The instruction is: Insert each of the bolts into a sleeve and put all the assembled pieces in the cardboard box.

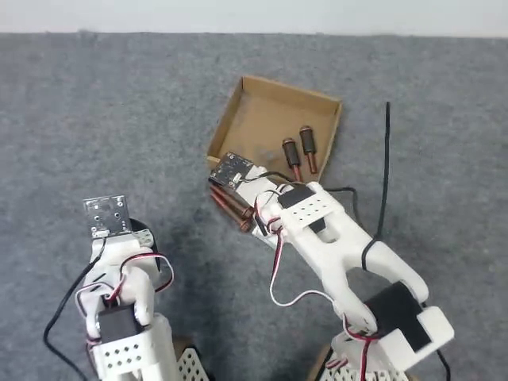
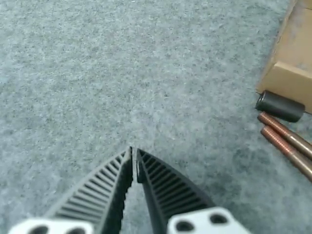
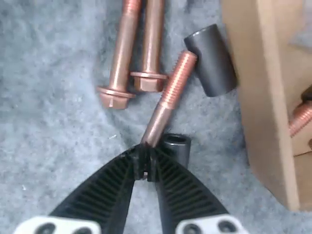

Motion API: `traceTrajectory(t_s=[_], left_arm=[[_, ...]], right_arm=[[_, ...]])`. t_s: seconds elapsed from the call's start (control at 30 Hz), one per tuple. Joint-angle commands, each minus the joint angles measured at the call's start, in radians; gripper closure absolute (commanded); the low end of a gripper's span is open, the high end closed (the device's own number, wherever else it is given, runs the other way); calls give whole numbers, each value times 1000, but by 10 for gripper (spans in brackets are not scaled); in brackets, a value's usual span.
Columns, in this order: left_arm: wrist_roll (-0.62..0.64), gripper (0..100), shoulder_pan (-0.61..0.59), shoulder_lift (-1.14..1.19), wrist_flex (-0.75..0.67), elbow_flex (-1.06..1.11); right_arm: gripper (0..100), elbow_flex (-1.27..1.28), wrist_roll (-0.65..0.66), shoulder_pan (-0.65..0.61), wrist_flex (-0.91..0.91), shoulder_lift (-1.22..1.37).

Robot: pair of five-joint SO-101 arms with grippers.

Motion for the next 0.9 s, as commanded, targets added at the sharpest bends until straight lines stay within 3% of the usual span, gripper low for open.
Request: traceTrajectory(t_s=[0.0,0.27,0.4,0.6,0.87], left_arm=[[-8,988,-6,-15,-29,-10],[-8,988,-5,-15,-29,-10],[-8,988,-5,-15,-29,-10],[-8,988,-5,-15,-29,-10],[-8,988,-5,-15,-29,-10]], right_arm=[[981,-3,15,2,56,-54],[977,52,20,94,76,-259],[976,51,25,94,74,-240],[869,49,103,97,25,-156],[864,49,150,101,-33,-97]])
